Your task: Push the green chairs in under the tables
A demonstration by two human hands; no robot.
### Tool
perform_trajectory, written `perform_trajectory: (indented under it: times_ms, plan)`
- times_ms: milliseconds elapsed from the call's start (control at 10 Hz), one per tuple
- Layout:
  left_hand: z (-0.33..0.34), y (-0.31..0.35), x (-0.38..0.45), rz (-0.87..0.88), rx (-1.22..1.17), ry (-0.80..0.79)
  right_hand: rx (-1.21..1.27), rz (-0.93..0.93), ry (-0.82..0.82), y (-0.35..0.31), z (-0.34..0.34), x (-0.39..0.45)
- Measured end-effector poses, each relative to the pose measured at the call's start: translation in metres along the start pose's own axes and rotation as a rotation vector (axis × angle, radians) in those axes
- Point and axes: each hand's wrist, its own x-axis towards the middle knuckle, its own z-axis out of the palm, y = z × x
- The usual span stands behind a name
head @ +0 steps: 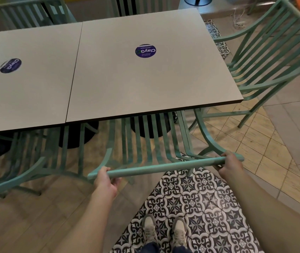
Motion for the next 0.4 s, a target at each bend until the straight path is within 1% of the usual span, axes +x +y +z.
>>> perform_trajectory:
  times_ms: [100, 200, 300, 400]
  plan:
    - [-0.003, 0.001, -0.001, -0.006, -0.013, -0.034, 0.001, -0.023, -0.005, 0.001, -0.001, -0.001]
    - [-0.010, -0.002, 0.001, 0.018, 0.033, -0.060, -0.030, -0.033, 0.004, 0.002, -0.002, -0.004]
    - [-0.018, 0.000, 0.002, 0.107, 0.097, -0.051, -0.167, -0.110, 0.064, 0.002, -0.005, -0.012]
    - [-0.031, 0.014, -0.016, 0.401, 0.198, 0.134, -0.487, -0.604, 0.267, 0.002, -0.008, -0.027]
